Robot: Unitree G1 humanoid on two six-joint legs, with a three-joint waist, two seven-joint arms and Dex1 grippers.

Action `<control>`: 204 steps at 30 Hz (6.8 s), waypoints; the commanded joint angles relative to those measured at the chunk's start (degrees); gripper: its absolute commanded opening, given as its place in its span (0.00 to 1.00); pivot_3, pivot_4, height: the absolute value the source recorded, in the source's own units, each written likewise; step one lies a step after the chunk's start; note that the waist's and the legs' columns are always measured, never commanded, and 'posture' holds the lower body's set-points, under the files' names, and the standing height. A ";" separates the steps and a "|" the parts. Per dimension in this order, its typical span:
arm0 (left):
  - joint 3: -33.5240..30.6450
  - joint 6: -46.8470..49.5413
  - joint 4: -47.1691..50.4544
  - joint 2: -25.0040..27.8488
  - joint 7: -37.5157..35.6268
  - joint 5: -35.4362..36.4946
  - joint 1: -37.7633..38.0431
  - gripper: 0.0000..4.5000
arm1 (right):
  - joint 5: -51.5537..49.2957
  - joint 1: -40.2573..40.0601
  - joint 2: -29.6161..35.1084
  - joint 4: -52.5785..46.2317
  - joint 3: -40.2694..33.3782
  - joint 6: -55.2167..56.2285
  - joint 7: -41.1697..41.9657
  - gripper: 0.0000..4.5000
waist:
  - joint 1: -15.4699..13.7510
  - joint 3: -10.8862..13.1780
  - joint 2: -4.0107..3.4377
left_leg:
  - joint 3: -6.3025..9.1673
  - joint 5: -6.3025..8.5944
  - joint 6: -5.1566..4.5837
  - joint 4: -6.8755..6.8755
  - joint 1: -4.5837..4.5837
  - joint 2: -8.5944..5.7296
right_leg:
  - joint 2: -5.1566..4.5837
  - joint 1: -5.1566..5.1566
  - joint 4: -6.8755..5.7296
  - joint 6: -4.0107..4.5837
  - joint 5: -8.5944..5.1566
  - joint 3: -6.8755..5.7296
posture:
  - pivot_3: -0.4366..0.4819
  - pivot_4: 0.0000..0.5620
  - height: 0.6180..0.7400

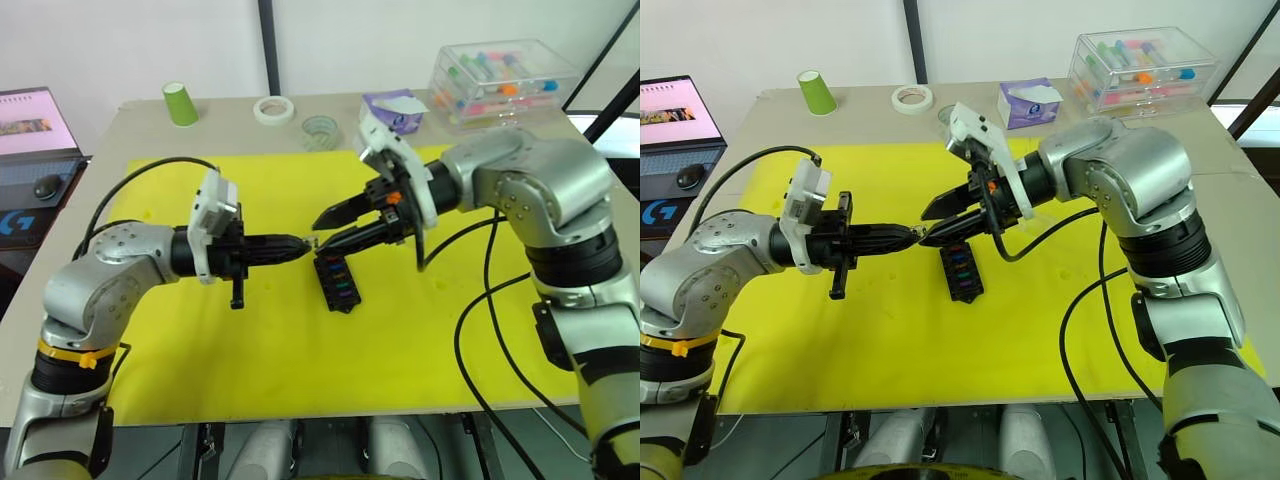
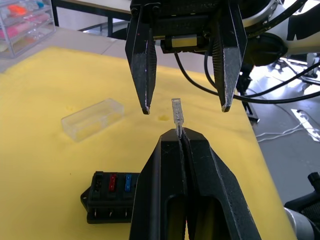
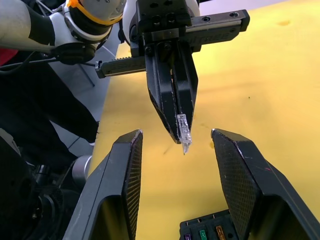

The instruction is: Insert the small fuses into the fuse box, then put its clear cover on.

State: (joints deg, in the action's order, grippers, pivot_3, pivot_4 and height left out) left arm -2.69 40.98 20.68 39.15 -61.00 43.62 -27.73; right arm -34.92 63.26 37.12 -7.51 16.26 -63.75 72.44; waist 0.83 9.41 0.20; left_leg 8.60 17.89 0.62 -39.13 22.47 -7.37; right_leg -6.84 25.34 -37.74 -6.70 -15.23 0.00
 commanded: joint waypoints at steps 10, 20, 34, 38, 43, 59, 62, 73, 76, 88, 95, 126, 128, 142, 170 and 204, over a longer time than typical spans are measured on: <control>0.41 -1.30 0.84 0.63 -0.21 -0.98 -0.66 0.00 | 0.55 1.48 0.63 0.05 0.28 1.60 0.16 0.32 | -0.03 0.00 0.00 | 0.00 0.00 0.00 0.00 0.00 0.00 | 0.00 0.00 0.00 0.00 0.00 0.00 | 0.48 0.27 1.00; 0.45 -1.52 0.94 0.74 -0.03 -1.26 -0.41 0.00 | 1.25 1.29 0.95 0.01 0.94 2.58 0.61 0.32 | -0.02 0.00 0.00 | 0.00 0.00 0.00 0.01 0.00 0.00 | 0.00 0.00 0.00 0.00 0.00 0.00 | 0.48 0.27 1.00; 0.30 -1.69 0.80 0.79 -0.07 -1.49 -0.25 0.00 | 2.46 1.06 1.20 0.17 1.85 4.11 1.16 0.32 | -0.03 0.00 0.00 | 0.00 0.00 0.00 0.01 0.00 0.00 | 0.00 0.00 0.01 0.00 0.00 0.00 | 0.48 0.27 1.00; 0.35 -1.82 0.67 0.80 -0.17 -1.70 -0.23 0.00 | 2.73 0.98 1.27 0.17 1.94 4.51 1.46 0.32 | -0.04 0.00 0.00 | 0.00 0.00 0.00 0.01 0.00 0.00 | 0.00 0.00 0.01 0.00 0.00 0.00 | 0.48 0.27 1.00; 0.40 -1.80 0.65 0.87 -0.25 -1.83 -0.21 0.00 | 2.62 1.08 1.14 0.17 1.73 4.63 1.50 0.05 | -0.03 0.00 0.00 | 0.00 0.00 0.00 0.01 0.00 0.00 | 0.00 0.00 0.01 0.00 0.00 -0.01 | 0.48 0.27 1.00; 2.28 0.10 -0.36 3.08 0.50 -3.71 -0.53 0.00 | 3.62 1.63 1.09 0.81 2.71 5.40 1.56 0.01 | -0.03 0.00 0.00 | 0.00 0.00 0.00 0.02 0.00 0.00 | 0.01 0.00 0.02 0.00 0.00 -0.01 | 0.48 0.27 1.00; 2.21 0.86 -0.38 3.34 0.78 -3.44 -0.74 0.00 | 4.24 1.69 1.22 0.98 3.21 6.09 1.98 0.01 | -0.05 0.00 0.00 | 0.00 0.00 0.00 0.02 0.00 0.00 | 0.01 0.00 0.02 0.00 0.00 -0.01 | 0.48 0.27 1.00; 7.05 -3.77 -2.92 5.88 -0.61 -11.15 2.87 0.75 | 16.65 0.93 1.00 8.17 9.03 25.32 4.69 0.00 | 0.00 0.00 0.00 | -0.02 0.00 0.00 0.04 0.00 0.00 | 0.02 0.01 0.02 0.00 0.00 -0.01 | 0.48 0.27 1.00; 9.85 -8.33 -5.10 4.82 -0.28 -15.77 4.08 0.98 | 19.91 0.61 -0.55 12.39 10.44 31.76 6.06 0.00 | 0.03 0.01 0.00 | -0.03 0.00 0.00 0.03 0.00 0.00 | 0.03 0.01 0.02 0.00 0.00 -0.01 | 0.48 0.27 1.00; 13.80 -16.84 -10.97 -0.33 0.13 -23.55 4.26 0.99 | 29.20 1.95 -6.10 28.50 11.94 44.70 9.27 0.00 | 0.11 0.00 0.00 | -0.02 0.00 0.00 0.04 0.00 0.00 | 0.04 0.03 0.02 0.00 0.00 -0.01 | 0.48 0.27 1.00; 13.58 -19.20 -13.06 -3.56 1.27 -25.56 2.47 0.99 | 31.12 1.76 -7.35 32.43 10.68 48.51 11.12 0.00 | 0.21 0.00 0.00 | -0.02 0.00 0.00 0.04 0.00 0.01 | 0.05 0.03 0.02 0.00 0.00 -0.01 | 0.48 0.27 1.00; 14.04 -20.70 -14.38 -5.13 0.37 -28.21 1.15 0.99 | 34.91 2.27 -10.09 41.50 8.60 55.11 13.69 0.00 | 0.26 0.00 0.00 | -0.02 0.00 0.01 0.02 -0.01 0.00 | 0.05 0.04 -0.01 0.00 0.00 -0.02 | 0.48 0.27 1.00; 14.05 -20.73 -14.40 -5.10 0.33 -28.26 1.13 0.99 | 34.61 2.73 -10.17 41.86 8.29 54.91 14.33 0.00 | 0.27 0.00 0.00 | -0.02 0.00 0.01 0.02 -0.01 0.00 | 0.05 0.04 -0.01 0.00 0.00 -0.02 | 0.48 0.27 1.00; 14.02 -20.83 -14.03 -5.19 0.25 -28.49 1.51 0.99 | 34.64 4.89 -10.98 44.91 7.63 56.40 15.87 0.00 | 0.30 0.00 0.00 | -0.02 0.00 0.01 0.02 -0.01 0.00 | 0.05 0.04 -0.02 0.00 0.00 -0.02 | 0.48 0.27 1.00; 14.11 -21.03 -13.69 -5.34 0.35 -28.94 1.98 0.99 | 34.99 4.84 -11.90 44.94 6.59 55.08 16.98 0.00 | 0.34 0.00 0.00 | -0.02 0.00 0.01 0.02 -0.01 0.00 | 0.04 0.05 -0.04 0.00 0.00 -0.02 | 0.48 0.27 1.00; 13.86 -20.65 -13.36 -5.14 0.56 -28.87 2.06 0.99 | 37.70 4.68 -13.33 49.94 7.09 56.70 17.07 0.00 | 0.40 0.00 0.00 | -0.02 0.00 0.01 0.02 -0.01 0.00 | 0.04 0.06 -0.05 0.00 0.00 -0.02 | 0.48 0.27 1.00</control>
State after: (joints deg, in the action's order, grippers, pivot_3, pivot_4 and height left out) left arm 12.01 20.80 5.38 33.64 -60.48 14.45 -25.42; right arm 2.48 67.03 24.03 42.46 24.01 -8.08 89.70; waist 1.23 9.42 0.20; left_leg 8.57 17.89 0.63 -39.11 22.47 -7.37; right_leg -6.80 25.40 -37.79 -6.70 -15.23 -0.01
